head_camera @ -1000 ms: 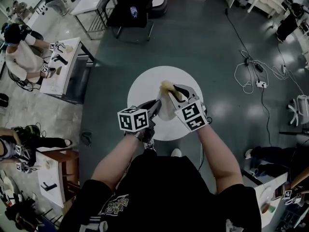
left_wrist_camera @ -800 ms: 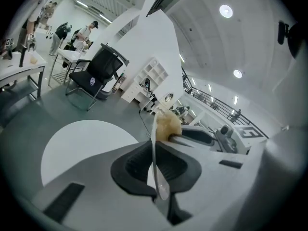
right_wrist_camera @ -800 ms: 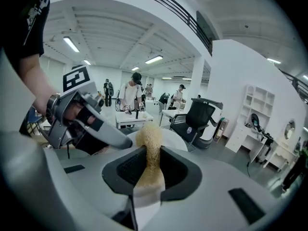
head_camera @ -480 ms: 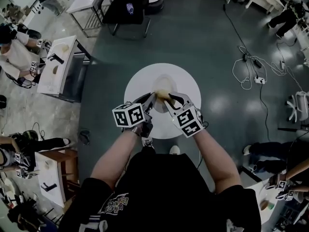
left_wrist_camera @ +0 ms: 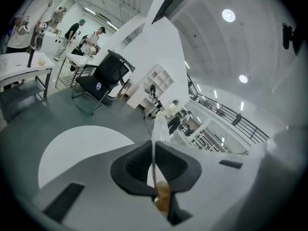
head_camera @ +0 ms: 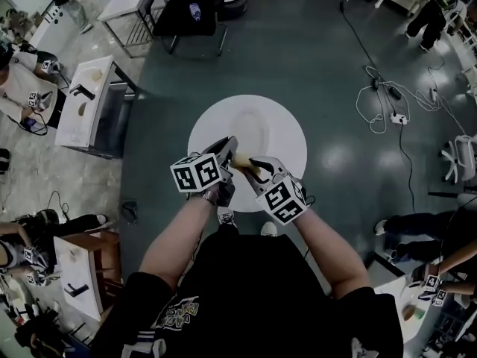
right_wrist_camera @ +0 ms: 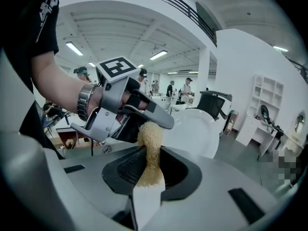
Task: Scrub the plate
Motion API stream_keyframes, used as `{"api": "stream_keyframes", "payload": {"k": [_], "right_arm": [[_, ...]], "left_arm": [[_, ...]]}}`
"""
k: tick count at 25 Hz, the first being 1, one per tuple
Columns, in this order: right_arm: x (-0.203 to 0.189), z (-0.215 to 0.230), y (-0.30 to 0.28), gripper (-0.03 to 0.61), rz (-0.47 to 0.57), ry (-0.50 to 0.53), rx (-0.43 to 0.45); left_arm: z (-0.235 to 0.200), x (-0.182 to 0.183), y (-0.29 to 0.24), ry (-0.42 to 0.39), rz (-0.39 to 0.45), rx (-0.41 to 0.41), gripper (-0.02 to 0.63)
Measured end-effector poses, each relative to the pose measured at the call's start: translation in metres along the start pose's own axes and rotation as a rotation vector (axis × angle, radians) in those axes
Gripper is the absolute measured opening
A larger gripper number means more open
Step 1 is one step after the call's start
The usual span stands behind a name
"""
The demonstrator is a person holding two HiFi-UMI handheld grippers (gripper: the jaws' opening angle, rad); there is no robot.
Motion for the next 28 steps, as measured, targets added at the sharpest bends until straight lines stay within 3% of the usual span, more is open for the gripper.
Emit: {"api": "stream_keyframes", "payload": {"k": [9, 13, 21, 28], "right_arm": [[-0.011, 0.013, 0.014, 0.095, -0.010, -0.042, -0.012], [-0.014, 0.030, 0.018, 0.095, -0.028, -0.040, -0.048], [0.015, 0.065, 0.021, 0.095, 0.021, -0.011, -0.133], [0.036, 0.085, 0.021, 0.095, 0.086, -0.007, -0.235]], "left_arm": [[0.009, -0.009, 0.007, -0.007, -0.020, -0.024, 0.023], [0.018, -0.018, 0.010, -0.061, -0.062, -0.061, 0.023], [0.024, -0.028, 0.020, -0.139, -0.127, -0.098, 0.023], [0.015, -0.023, 0.025, -0.131, -0.118, -0.087, 0.023]]}}
Point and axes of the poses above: the fingertips, and each gripper's own axes: y backward along the fingers, z to its right, x out of its top, the point moved 7 cm from there along y, backward along the fingers, and after that the axes turned 2 degrees about z, right-handed, at the moved point
